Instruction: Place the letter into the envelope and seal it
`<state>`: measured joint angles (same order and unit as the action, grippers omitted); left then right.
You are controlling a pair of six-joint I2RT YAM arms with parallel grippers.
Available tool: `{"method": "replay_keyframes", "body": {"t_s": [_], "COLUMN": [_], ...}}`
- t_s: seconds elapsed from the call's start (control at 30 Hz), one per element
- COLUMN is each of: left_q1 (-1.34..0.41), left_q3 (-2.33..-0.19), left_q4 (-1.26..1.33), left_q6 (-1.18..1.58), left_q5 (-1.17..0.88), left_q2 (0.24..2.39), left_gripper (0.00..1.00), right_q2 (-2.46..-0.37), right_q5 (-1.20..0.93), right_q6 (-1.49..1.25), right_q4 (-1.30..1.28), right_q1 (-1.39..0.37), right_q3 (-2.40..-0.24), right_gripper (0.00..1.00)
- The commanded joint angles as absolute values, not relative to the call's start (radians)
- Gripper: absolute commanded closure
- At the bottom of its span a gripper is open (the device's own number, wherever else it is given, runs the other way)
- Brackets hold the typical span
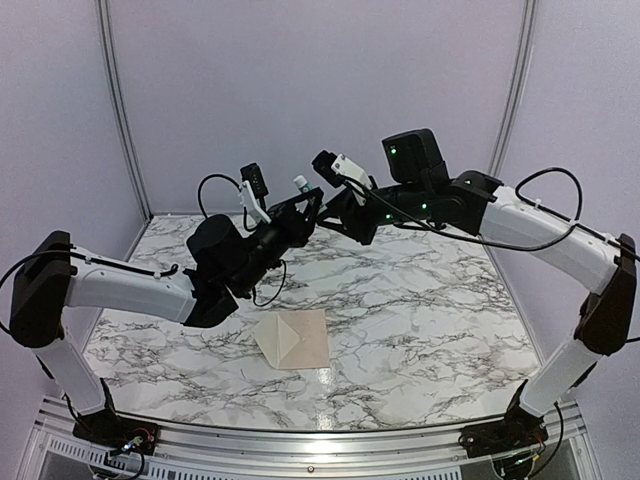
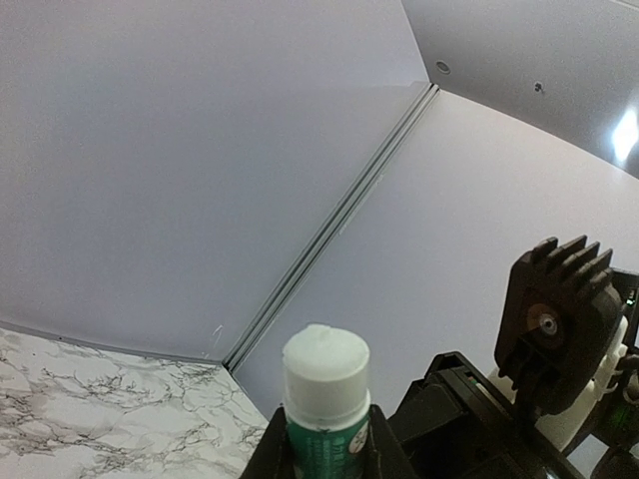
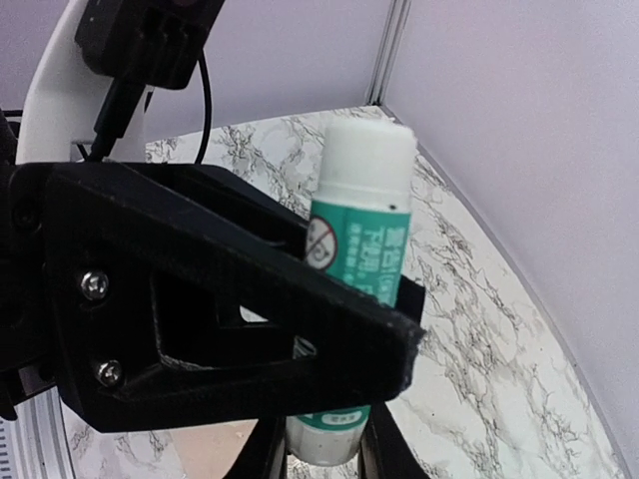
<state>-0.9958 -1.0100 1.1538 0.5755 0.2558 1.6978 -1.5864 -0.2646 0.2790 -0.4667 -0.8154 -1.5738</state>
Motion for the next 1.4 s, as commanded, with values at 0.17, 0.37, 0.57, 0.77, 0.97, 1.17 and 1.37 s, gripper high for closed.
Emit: {"method": "replay_keyframes", "body": {"t_s": [0.17,0.37,0.57,0.77,0.97,1.17,1.37], "left_q1": [-1.001,-0.995,-0.985,-0.980,-0.980,-0.980,-0.983], "left_q3": [-1.001,-0.996,-1.012,-1.035,-1.011,-0.984,-0.967], "left_q4": [1.192,1.191,1.193,1.192,1.191,1.193,1.193], "left_q6": [0.570,0.567,0.548,0.546,0.531,0.528,0.544], "left_q5": [0.222,0.105,-0.071,-0.139,-0.066,0.073,0.175], "left_q2": [1.680,1.677,1.670,1.675,1.643,1.622,1.624], "left_gripper": [1.00,1.00,1.00,1.00,1.00,1.00,1.00], "right_q2": [-1.590,-1.601,-1.662,-1.608,-1.592,-1.561,-1.506], "right_q5": [-0.338,-0.861,-1.501,-1.537,-1.425,-0.712,-0.358], "right_q6": [0.286,0.239,-0.155,-0.811,-0.349,0.204,0.297], "right_q4": [-0.464,-0.504,-0.259,0.550,-0.041,-0.548,-0.506], "right_q1": [-0.820,-0.678,-0.562,-0.547,-0.460,-0.547,-0.675], "right_q3": [-1.639,-1.688,-1.569,-1.322,-1.385,-1.526,-1.506], "right_gripper": [0.88,0.94,0.99,0.99,0.63,0.53,0.53]}}
